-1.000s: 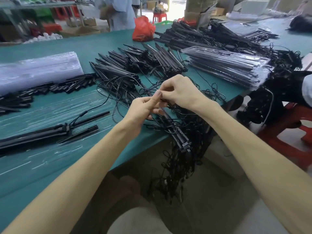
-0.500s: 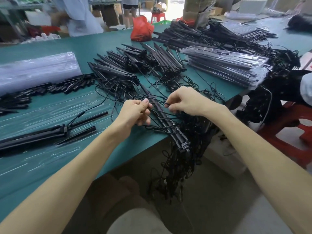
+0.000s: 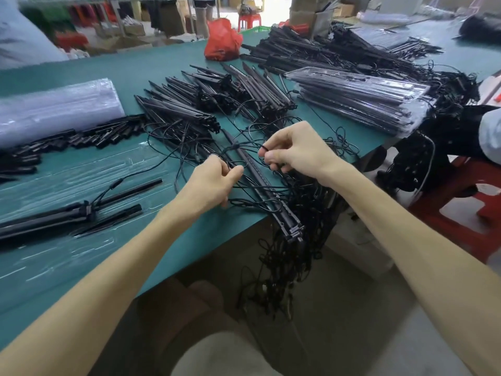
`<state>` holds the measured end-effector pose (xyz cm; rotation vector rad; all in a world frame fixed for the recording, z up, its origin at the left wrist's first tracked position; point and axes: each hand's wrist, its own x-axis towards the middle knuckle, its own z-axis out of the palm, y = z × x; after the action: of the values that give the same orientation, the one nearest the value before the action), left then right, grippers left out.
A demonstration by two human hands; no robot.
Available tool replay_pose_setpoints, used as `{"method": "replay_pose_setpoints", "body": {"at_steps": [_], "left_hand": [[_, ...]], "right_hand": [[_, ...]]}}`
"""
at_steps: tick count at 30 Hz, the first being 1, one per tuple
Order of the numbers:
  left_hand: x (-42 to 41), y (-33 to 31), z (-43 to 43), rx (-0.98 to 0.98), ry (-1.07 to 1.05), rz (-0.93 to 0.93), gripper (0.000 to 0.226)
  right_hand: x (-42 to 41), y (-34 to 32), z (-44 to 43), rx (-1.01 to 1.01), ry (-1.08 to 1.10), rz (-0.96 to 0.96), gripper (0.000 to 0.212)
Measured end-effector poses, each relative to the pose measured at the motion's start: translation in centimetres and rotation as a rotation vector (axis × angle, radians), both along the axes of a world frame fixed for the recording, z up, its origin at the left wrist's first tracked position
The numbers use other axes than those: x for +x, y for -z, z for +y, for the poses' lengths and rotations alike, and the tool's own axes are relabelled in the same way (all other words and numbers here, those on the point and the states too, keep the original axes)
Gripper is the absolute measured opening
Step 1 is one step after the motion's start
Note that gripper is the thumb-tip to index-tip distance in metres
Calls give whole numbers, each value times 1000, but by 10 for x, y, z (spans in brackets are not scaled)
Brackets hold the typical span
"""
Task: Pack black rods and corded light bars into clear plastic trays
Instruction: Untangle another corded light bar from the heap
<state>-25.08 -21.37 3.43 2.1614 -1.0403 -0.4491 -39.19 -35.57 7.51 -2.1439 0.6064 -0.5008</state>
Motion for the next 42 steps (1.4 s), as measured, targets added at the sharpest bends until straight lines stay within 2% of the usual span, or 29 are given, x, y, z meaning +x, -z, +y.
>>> {"method": "replay_pose_setpoints", "body": {"at_steps": [2, 3, 5, 6, 7, 12, 15, 19, 22, 26, 29, 33, 38, 42], "left_hand": [[-9, 2, 3, -132, -84, -145, 36], [-14, 2, 4, -205, -57, -283, 37], [-22, 1, 5, -247, 123, -613, 30], [-26, 0, 3, -237, 231, -705, 28], [-30, 1, 0, -218, 315, -720, 28], [-43, 6, -11, -146, 426, -375, 26], [-50, 13, -17, -90, 397, -390, 26], [-54, 14, -26, -185, 316, -225, 32], [-53, 18, -29, -254, 314, -240, 37], [-57, 21, -28, -304, 373, -254, 30], [-52, 16, -29, -256, 461, -226, 30], [-51, 10, -30, -143, 450, -170, 40], [-50, 9, -22, -310, 360, 127, 38], [-49, 1, -19, -497, 270, 283, 37]], "right_hand": [[0, -3, -2, 30, -32, 60, 11], [-1, -4, -3, 64, -45, 82, 11], [-5, -5, -3, 143, -69, 104, 11], [-8, -5, -3, 185, -75, 100, 11], [-10, -6, -3, 226, -75, 87, 10], [-12, -9, 1, 285, -16, -28, 11], [-6, -11, 3, 249, 1, -45, 11], [1, -9, 2, 221, 3, -27, 10], [0, -4, -2, 192, 8, -60, 9], [-9, 8, -10, 103, 13, -49, 14], [-13, 13, -13, 21, -19, 12, 15], [-12, 12, -11, 25, -42, 14, 20], [-10, 9, -3, 0, -89, 82, 37], [-11, 10, -3, -61, -91, 112, 40]]}}
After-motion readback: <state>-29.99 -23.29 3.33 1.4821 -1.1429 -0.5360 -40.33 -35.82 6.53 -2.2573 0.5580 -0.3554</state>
